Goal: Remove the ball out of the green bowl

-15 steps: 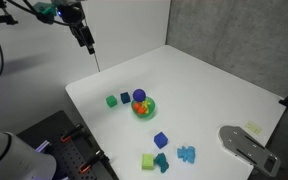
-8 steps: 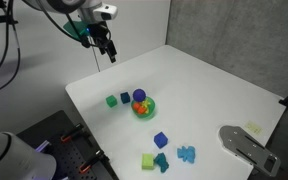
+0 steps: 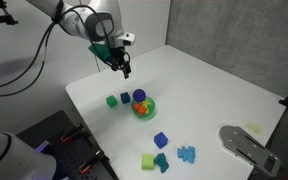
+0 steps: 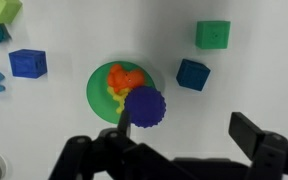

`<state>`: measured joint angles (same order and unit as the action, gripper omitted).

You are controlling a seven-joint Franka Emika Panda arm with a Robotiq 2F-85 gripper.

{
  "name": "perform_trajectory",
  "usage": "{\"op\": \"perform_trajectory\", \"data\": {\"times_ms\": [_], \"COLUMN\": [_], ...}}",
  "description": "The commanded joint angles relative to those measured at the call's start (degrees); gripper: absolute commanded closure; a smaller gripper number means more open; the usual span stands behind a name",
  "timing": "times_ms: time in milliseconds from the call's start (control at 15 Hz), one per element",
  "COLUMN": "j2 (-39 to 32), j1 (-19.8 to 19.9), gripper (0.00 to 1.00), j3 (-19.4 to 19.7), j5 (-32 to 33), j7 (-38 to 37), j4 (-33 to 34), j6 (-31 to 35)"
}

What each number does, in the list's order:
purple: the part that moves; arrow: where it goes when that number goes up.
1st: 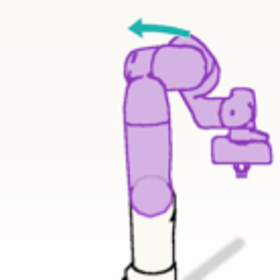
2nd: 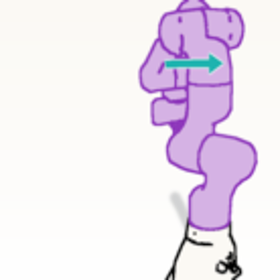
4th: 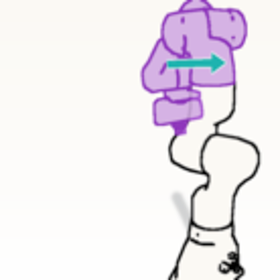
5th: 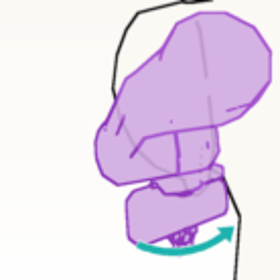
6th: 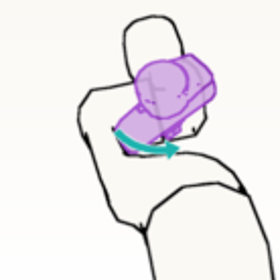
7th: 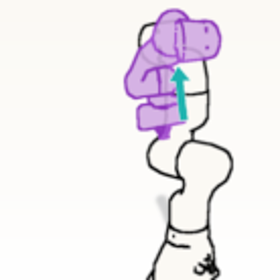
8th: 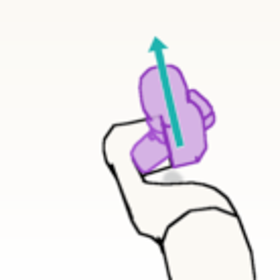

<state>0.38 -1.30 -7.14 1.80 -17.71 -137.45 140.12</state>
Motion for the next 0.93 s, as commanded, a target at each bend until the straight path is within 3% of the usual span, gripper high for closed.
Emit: {"op": "perform_trajectory", "data": {"times_ms": [0,67,333,600,867], "j2": [-5.7,-3.6,-4.8,-7.1,-10.2], "j1": [-0.9,-1.2,-1.7,-1.9,-2.0], "gripper": [0.00,0.00,0.00,0.00,0.00], "j3": [1.8,1.9,2.4,4.6,6.1], "j5": [0.8,-0.1,-0.2,9.4,9.7], "j7": [-0.1,0.2,0.2,-5.7,-5.6], "j4": [4.5,1.9,2.4,2.9,3.5], "j6": [0.8,0.8,0.9,4.1,7.4]}}
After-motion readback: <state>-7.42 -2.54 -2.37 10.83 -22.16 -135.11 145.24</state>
